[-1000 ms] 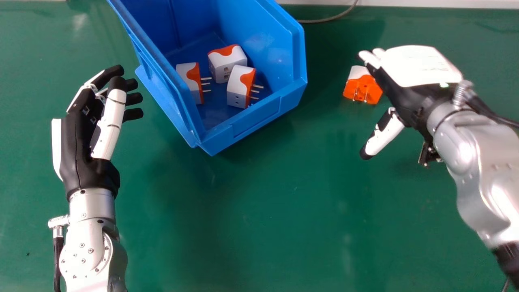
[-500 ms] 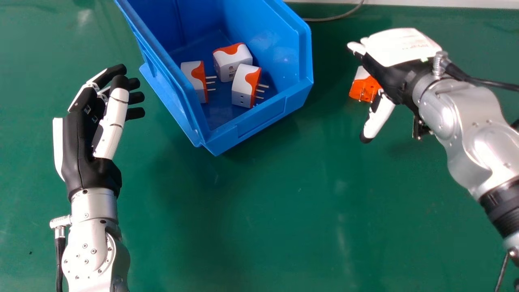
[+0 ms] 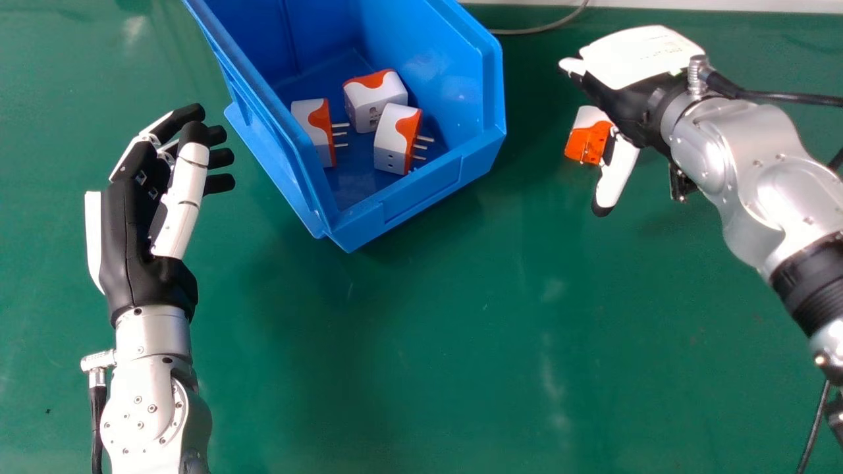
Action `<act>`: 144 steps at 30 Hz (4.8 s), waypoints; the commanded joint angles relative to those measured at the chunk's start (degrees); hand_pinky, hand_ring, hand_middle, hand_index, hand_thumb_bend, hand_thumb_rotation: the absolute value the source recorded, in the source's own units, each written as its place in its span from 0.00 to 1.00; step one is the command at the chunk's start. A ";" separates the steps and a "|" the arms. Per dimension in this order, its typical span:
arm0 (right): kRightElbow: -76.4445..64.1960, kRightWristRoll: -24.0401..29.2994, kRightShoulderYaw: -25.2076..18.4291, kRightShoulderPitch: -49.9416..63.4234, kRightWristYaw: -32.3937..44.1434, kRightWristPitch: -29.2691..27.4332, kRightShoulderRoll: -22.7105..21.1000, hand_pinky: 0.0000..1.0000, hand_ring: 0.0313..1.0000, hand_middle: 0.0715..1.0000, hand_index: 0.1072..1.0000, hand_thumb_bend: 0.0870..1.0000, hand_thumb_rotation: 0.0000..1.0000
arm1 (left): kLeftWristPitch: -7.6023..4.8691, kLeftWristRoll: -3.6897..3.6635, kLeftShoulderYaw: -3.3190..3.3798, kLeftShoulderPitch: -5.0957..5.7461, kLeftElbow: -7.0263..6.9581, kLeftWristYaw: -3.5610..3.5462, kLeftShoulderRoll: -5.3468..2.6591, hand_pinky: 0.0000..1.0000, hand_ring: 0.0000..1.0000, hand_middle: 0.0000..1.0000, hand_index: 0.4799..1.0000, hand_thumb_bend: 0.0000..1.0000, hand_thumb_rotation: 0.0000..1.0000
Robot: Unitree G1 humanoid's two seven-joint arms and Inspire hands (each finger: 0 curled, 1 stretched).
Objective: Pick all objects and put in blue box
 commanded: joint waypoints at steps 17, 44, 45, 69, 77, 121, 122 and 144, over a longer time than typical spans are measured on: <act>25.88 0.54 6.80 -8.43 -9.15 -8.64 2.04 0.77 0.93 0.97 0.88 0.92 0.19 | -0.14 0.15 -0.04 1.26 -2.70 0.15 -0.26 0.59 0.64 0.67 0.41 0.55 0.54; 29.68 2.45 10.58 -7.47 -10.75 -9.69 3.88 0.65 0.80 0.88 0.83 0.92 0.23 | -0.31 1.09 -0.48 2.03 -3.34 0.16 -0.63 0.58 0.63 0.66 0.42 0.52 0.54; 29.62 2.52 10.66 -7.40 -10.59 -9.79 3.96 0.65 0.80 0.88 0.83 0.92 0.23 | -0.36 1.06 -0.48 2.01 -3.33 0.15 -0.67 0.58 0.63 0.66 0.42 0.52 0.54; 24.55 2.33 14.05 -2.58 -9.68 -13.42 2.11 0.56 0.69 0.80 0.81 0.90 0.22 | -0.72 1.16 -0.46 0.57 -1.17 0.00 0.11 0.59 0.64 0.68 0.45 0.53 0.57; 23.81 3.62 12.71 -2.46 -8.21 -13.89 0.51 0.53 0.67 0.79 0.81 0.89 0.22 | -1.49 1.11 -0.25 0.11 0.16 -0.34 0.31 0.59 0.65 0.68 0.46 0.53 0.57; 19.35 3.00 11.50 1.08 -5.24 -11.85 -5.17 0.53 0.64 0.76 0.82 0.90 0.19 | -0.46 0.05 0.28 -0.56 0.38 -0.43 0.69 0.59 0.64 0.67 0.43 0.56 0.54; 19.29 2.94 11.50 1.13 -5.20 -11.81 -5.25 0.53 0.64 0.76 0.82 0.90 0.19 | -0.49 -0.14 0.33 -0.62 0.46 -0.54 0.67 0.59 0.64 0.67 0.43 0.56 0.54; 19.58 5.25 9.20 1.96 -3.70 -10.68 -5.95 0.48 0.61 0.75 0.76 0.83 0.09 | -1.15 0.09 0.31 -1.13 1.41 -0.36 1.04 0.60 0.64 0.67 0.43 0.57 0.54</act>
